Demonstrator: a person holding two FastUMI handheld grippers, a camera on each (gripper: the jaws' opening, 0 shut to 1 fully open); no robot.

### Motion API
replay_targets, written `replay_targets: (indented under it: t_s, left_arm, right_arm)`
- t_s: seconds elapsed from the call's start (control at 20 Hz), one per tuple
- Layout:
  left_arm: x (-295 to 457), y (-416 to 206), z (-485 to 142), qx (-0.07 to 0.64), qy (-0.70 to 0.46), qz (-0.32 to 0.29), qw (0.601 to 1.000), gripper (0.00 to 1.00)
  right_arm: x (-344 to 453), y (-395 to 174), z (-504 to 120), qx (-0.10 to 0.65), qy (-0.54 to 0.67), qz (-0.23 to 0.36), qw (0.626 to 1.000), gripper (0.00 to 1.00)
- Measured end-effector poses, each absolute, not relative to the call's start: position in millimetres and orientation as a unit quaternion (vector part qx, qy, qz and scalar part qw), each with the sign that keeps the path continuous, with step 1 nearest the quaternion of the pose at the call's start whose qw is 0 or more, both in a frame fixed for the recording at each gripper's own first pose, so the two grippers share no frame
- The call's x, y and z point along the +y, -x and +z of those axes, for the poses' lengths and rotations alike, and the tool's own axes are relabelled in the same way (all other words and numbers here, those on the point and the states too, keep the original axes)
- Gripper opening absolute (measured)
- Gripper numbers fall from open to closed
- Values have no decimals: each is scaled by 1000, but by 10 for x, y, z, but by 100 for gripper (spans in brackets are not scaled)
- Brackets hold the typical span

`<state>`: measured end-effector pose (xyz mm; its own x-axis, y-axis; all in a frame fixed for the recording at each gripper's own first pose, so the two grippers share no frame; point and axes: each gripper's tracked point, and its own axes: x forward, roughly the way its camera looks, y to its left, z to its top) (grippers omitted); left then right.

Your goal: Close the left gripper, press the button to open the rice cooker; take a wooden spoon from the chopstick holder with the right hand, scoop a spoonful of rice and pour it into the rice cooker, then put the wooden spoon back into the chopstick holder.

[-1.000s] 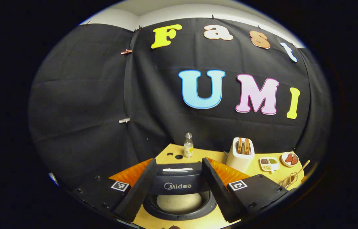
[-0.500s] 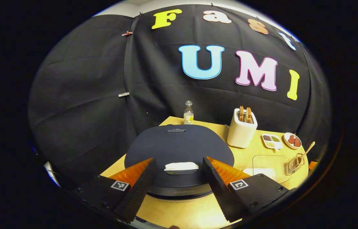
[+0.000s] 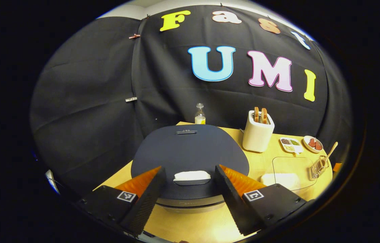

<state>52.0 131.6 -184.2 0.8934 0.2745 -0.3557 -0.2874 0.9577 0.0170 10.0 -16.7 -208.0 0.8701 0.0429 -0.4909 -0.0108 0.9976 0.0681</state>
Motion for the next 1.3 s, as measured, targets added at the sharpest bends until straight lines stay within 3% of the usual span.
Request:
replay_targets:
  t_s: [0.35, 0.5, 0.85, 1.1, 1.3]
  left_arm:
    - [1269, -498, -1816, 163, 17, 128, 978, 100]
    - [1156, -426, -1482, 118, 17, 97, 988, 98]
    - [692, -344, -602, 29, 42, 5, 999, 98]
    - [253, -79, -257, -20, 34, -34, 999, 95]
    - [5, 184, -437, 7, 70, -27, 997, 95]
  right_arm:
    - [-17, -45, -1966, 242, -25, 27, 970, 99]
    - [11, -54, -1734, 218, -20, 18, 976, 99]
    - [62, 145, -518, 80, -5, -9, 997, 99]
    - [-64, 489, -40, 22, -33, -10, 999, 98]
    - [-258, 682, -128, 19, -39, 12, 999, 98]
